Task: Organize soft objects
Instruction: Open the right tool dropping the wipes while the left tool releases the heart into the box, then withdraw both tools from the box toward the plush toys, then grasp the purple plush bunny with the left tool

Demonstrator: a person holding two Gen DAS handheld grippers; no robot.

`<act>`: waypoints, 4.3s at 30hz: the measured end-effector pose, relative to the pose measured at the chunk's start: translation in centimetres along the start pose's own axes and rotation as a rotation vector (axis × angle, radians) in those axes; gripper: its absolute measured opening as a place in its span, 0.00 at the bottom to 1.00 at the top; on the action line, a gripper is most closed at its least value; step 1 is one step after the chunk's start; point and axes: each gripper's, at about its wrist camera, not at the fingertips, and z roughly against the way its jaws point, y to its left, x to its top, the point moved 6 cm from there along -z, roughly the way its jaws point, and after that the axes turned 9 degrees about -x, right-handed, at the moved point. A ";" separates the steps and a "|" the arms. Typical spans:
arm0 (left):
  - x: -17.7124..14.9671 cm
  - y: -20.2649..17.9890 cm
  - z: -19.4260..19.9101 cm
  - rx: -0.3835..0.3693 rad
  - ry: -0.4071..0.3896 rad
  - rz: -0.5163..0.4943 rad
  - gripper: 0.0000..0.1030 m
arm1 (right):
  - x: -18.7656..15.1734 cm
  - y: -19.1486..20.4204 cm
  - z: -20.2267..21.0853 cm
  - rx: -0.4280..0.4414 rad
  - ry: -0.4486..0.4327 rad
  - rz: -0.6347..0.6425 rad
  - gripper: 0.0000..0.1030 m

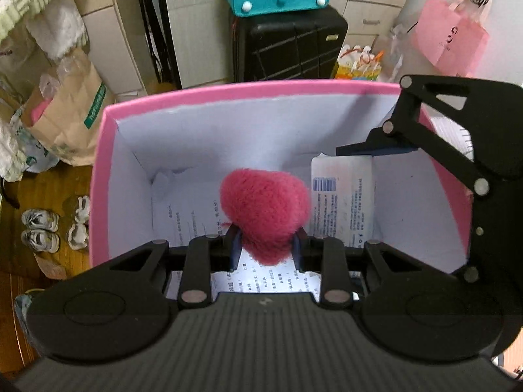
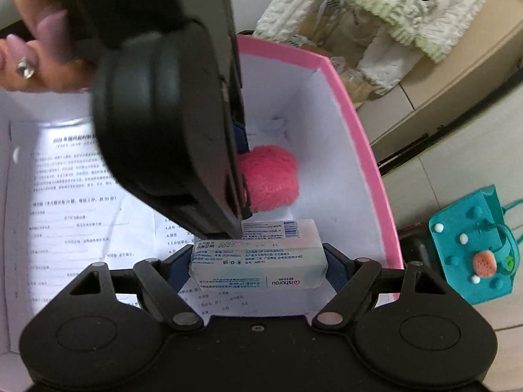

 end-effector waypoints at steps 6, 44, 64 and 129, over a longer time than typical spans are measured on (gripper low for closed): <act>-0.3 0.7 -0.1 0.006 -0.018 0.033 0.46 | -0.5 -0.3 0.3 -0.092 0.009 0.016 0.84; -12.7 -12.2 23.0 0.086 -0.333 -0.257 0.69 | -11.0 6.1 25.0 0.001 -0.259 -0.754 0.84; -19.5 -20.3 18.1 -0.035 -0.351 -0.348 0.71 | -21.2 13.1 24.3 -0.084 -0.263 -0.864 0.85; -14.2 -29.0 -2.7 -0.379 -0.186 -0.057 0.37 | -30.9 12.4 12.3 -0.318 -0.207 -1.133 0.90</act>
